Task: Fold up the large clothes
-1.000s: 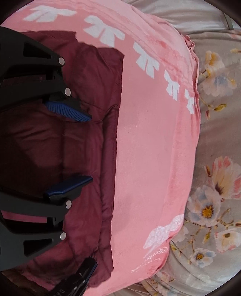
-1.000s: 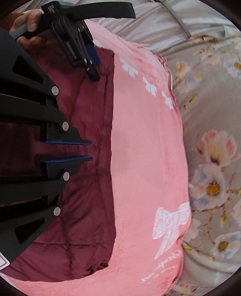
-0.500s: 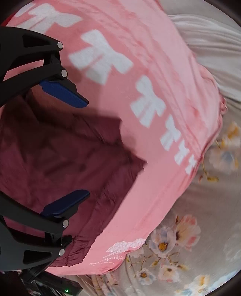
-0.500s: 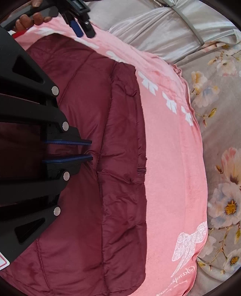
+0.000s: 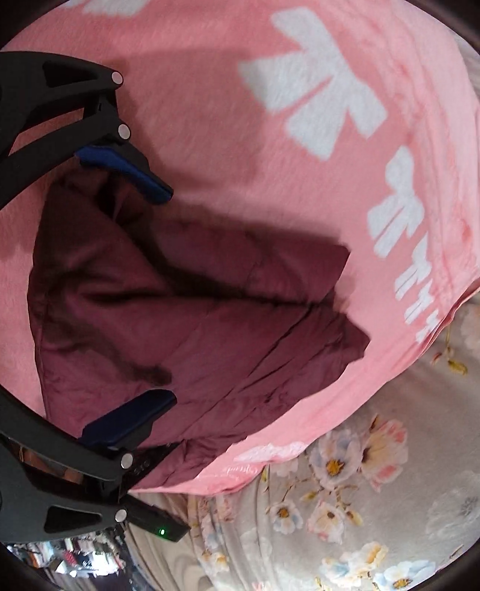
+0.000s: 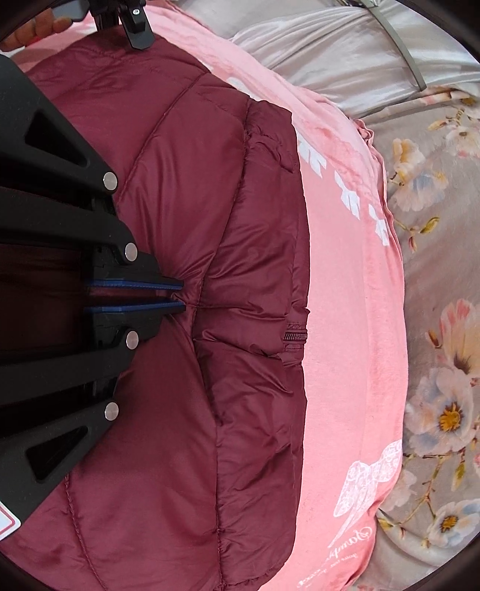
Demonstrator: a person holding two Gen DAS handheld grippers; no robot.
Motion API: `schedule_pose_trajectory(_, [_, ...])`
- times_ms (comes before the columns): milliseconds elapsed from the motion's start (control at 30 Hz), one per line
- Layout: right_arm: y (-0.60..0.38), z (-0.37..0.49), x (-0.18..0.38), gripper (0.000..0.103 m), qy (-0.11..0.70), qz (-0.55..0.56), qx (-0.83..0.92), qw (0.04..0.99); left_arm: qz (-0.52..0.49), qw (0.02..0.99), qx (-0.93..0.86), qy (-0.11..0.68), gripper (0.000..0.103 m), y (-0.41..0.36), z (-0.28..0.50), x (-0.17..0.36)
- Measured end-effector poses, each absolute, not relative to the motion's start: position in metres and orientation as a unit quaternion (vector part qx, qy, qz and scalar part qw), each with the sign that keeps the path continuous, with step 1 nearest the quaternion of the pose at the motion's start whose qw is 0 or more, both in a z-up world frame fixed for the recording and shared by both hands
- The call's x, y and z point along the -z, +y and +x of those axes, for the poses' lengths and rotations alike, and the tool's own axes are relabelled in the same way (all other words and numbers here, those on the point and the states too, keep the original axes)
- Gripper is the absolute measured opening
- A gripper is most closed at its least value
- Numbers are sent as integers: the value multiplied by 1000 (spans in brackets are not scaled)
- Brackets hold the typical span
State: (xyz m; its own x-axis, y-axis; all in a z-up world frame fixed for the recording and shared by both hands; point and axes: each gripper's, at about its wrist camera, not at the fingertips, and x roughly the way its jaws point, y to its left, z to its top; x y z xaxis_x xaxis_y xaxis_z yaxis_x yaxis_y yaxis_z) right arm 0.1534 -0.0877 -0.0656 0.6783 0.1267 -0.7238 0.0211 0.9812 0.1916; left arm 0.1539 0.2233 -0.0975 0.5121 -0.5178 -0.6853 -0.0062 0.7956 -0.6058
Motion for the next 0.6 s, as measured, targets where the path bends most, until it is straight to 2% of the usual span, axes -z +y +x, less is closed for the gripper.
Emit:
schedule_pose_trajectory(67, [-86,152,66,5,396,89,-26,914,-275,824,163,468,86,214,154,94])
schedule_pose_trajectory(133, [-87,151,67,5,393,90,-28,915,-277,819,182,468,52,203,152,89])
schedule_pose_trajectory(200, [-90,152,67,5,391,99,-37,914,-267,826,189,459,34,196,147,77])
schedule_pose_trajectory(233, [-92,151,67,5,390,106,-41,914,-255,834,192,451,29,190,143,67])
schedule_pose_trajectory(300, [-101,144,64,5,388,130,-47,911,-239,845,196,436,24,183,136,51])
schedule_pose_trajectory(400, [-119,109,46,12,369,183,-71,908,-218,862,214,404,22,172,125,18])
schedule_pose_trajectory(600, [-136,32,26,10,357,200,-93,908,-175,881,251,362,21,138,107,-29])
